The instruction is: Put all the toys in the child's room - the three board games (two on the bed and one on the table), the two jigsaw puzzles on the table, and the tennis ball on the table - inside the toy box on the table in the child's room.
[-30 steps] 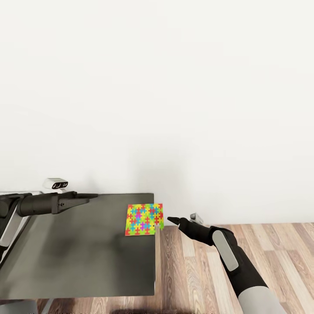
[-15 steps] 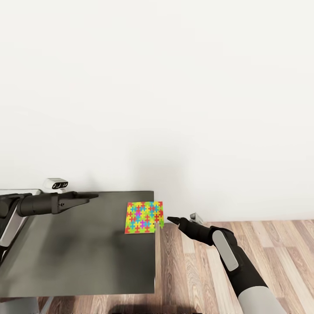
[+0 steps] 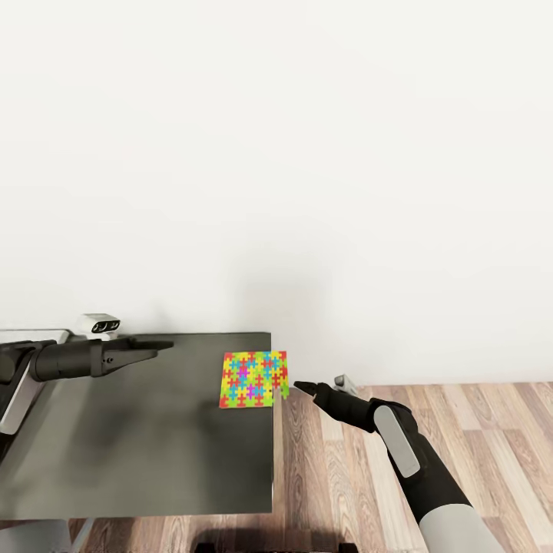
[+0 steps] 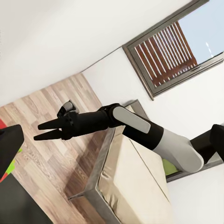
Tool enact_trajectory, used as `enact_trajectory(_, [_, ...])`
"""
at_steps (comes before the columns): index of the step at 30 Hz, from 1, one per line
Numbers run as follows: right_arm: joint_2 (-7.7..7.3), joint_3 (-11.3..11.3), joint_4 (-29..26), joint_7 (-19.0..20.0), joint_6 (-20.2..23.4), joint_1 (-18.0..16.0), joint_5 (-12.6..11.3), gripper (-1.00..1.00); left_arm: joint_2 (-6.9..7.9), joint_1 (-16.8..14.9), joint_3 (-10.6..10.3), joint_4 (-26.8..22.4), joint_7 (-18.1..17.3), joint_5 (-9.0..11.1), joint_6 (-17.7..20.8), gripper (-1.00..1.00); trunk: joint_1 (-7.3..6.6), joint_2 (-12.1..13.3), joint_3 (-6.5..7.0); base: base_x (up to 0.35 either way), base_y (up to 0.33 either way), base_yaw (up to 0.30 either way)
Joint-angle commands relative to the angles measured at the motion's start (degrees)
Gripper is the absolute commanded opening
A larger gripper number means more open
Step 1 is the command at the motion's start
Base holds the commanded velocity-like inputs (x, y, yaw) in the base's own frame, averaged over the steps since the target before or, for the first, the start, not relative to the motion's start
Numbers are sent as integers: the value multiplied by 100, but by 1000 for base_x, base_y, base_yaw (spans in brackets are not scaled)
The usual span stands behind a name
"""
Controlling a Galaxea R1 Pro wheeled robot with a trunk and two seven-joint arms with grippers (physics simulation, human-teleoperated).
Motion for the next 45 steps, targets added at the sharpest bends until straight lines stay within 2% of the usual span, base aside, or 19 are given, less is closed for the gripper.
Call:
enact_trajectory(1, [3,-7,-2,19,23,-3,18,100,3,-3,-3,-1,-20,0,60,100,3,-10,-17,0,0,0])
enact_trajectory(16, [3,-7,-2,21,22,-3,18,100,3,-3,-1,-1,-20,0,57,100,3,-10,-127,0,0,0])
enact_trajectory(45, [5,-7,-8,21,14,-3,18,100,3,-3,2,-1,-20,4,57,100,3,-10,-135,22,29,0])
